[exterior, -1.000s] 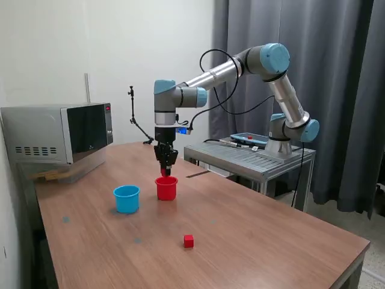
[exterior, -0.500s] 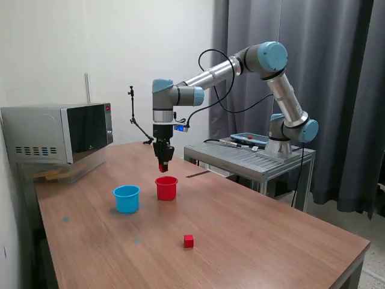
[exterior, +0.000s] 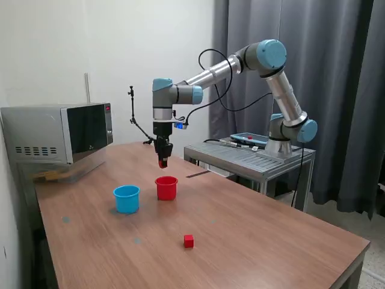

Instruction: Place red objects in the red bin, and blue objects in the blue bin.

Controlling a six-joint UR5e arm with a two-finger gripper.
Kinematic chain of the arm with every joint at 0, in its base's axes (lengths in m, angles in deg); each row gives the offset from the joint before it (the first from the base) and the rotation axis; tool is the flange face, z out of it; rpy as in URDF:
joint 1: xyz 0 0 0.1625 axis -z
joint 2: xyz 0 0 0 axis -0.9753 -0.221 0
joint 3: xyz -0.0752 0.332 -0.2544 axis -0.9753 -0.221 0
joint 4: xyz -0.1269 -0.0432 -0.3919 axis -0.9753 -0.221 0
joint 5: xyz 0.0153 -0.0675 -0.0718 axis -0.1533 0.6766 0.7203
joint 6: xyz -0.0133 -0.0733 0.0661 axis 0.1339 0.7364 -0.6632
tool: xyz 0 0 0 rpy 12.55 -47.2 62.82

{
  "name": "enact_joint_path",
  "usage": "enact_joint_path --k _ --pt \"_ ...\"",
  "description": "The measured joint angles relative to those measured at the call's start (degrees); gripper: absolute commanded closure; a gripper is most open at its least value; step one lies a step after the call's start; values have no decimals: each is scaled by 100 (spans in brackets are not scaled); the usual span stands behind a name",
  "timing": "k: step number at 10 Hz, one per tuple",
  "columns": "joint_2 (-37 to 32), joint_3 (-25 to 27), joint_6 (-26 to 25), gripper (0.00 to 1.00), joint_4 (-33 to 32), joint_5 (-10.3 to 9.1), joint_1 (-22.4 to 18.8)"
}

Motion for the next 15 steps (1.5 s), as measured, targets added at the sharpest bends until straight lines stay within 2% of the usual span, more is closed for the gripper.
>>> enact_joint_path --k 4,10,14,15 --pt "-86 235 -5 100 -83 3 77" --pt "-104 868 -84 100 -862 -22 139" --pt "-33 1073 -119 100 -1259 -30 137" --pt "-13 1088 -148 0 -1319 -32 132"
